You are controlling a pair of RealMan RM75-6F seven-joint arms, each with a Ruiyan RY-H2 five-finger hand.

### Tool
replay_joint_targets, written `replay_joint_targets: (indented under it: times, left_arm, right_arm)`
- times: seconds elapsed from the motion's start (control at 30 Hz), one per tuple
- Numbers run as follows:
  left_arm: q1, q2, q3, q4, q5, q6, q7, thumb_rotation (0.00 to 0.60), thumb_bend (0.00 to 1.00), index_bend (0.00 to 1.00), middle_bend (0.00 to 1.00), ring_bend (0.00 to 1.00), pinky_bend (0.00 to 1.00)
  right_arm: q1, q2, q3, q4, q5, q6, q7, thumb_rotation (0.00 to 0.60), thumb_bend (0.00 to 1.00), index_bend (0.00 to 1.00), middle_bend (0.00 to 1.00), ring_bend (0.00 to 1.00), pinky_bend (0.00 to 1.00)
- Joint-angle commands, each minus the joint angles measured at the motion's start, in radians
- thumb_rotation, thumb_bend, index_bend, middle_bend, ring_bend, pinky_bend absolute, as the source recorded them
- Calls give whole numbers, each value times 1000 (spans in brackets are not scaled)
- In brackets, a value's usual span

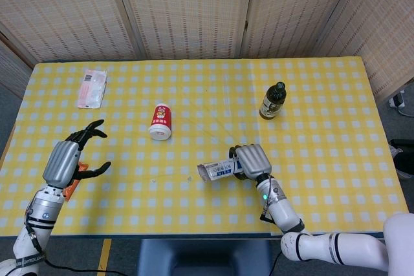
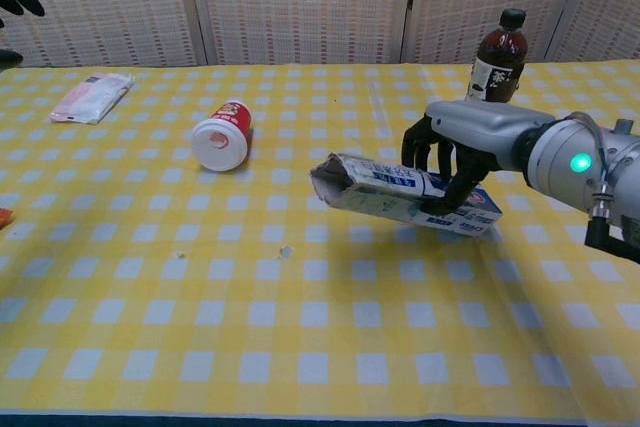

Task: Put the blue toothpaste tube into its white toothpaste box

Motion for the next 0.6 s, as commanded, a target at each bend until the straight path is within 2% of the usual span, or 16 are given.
replay_joint_targets:
  times: [0.03, 0.13, 0.3, 0.43, 0.5, 0.6]
  left_arm:
    - [3, -9, 27, 44, 7, -20, 26, 600, 264, 140, 288, 221, 231]
    - [11, -17, 37, 73, 12, -15, 26, 600, 264, 136, 272, 207, 211]
    - [34, -24, 53, 105, 20, -1, -11, 600, 264, 136, 271, 206, 208]
    - [57, -19, 65, 127, 36, 26, -16, 600, 263, 136, 263, 198, 194]
    - [76, -18, 73, 147, 40, 54, 20, 600, 263, 135, 231, 166, 155]
    - [125, -30, 90, 198, 29, 120, 141, 600, 264, 125, 160, 86, 75]
  right_arm:
    - [12, 9, -10, -3, 13, -30, 10, 600, 302, 179, 181, 304, 328]
    - [21, 17, -16, -8, 23, -42, 13, 600, 302, 71, 102, 240, 288]
    - [32, 34, -28, -21, 47, -48, 9, 600, 302, 46, 70, 209, 267]
    - [30, 73, -34, -65, 44, -47, 24, 600, 302, 13, 30, 169, 211]
    - [12, 106, -43, -101, 5, -20, 37, 600, 302, 1, 7, 134, 162]
    - [-65, 137, -101, -146, -169, 137, 47, 600, 302, 0, 0, 76, 49]
